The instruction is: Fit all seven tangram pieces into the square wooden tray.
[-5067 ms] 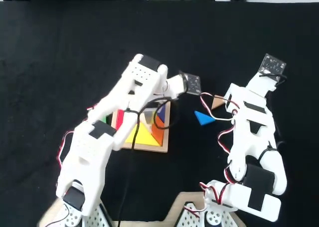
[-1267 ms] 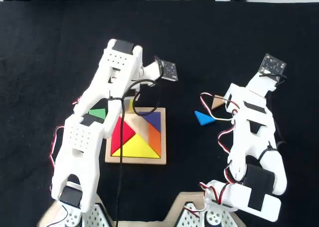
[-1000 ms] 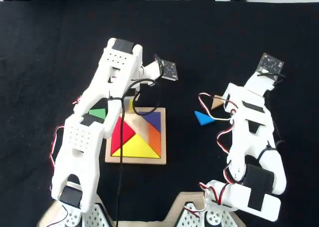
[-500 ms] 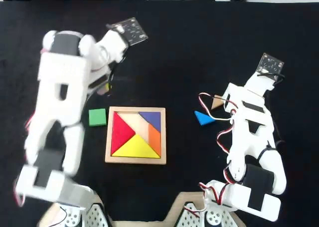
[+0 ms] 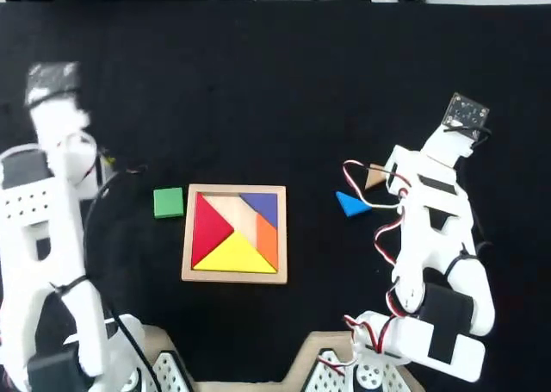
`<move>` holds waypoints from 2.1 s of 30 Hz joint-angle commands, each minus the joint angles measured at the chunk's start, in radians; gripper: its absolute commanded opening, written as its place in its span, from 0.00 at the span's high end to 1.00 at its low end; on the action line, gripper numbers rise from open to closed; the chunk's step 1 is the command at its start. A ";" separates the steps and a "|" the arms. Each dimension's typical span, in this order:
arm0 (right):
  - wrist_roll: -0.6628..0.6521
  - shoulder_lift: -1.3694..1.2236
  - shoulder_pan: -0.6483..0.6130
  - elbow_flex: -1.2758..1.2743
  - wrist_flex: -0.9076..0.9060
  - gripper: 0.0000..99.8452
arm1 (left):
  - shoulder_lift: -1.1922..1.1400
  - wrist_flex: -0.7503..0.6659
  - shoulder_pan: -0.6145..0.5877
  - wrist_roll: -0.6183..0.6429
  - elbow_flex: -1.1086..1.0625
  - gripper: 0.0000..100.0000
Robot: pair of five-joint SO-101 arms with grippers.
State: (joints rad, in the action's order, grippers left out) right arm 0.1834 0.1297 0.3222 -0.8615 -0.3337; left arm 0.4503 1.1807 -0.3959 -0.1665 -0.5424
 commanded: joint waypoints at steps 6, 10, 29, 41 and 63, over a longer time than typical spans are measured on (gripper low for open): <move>-0.063 0.001 -0.017 0.076 -0.038 0.98 | -0.152 -0.201 -0.028 0.157 -0.213 0.83; -0.063 0.001 -0.015 0.076 -0.038 0.98 | -0.176 -0.288 -0.007 0.213 -0.275 0.83; -0.063 -0.001 -0.029 0.071 -0.041 0.99 | 0.196 -0.545 0.122 0.172 -0.639 0.83; -0.061 0.007 -0.066 0.084 -0.041 0.98 | 0.158 -0.551 0.128 0.166 -0.628 0.83; 0.178 -0.205 -0.132 0.725 -0.893 0.86 | 0.157 -0.552 0.130 0.166 -0.631 0.83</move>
State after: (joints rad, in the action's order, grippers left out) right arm 0.2785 0.0115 0.2102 -0.2601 -1.1561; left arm 0.6068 0.6421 -0.2777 0.0084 -1.1884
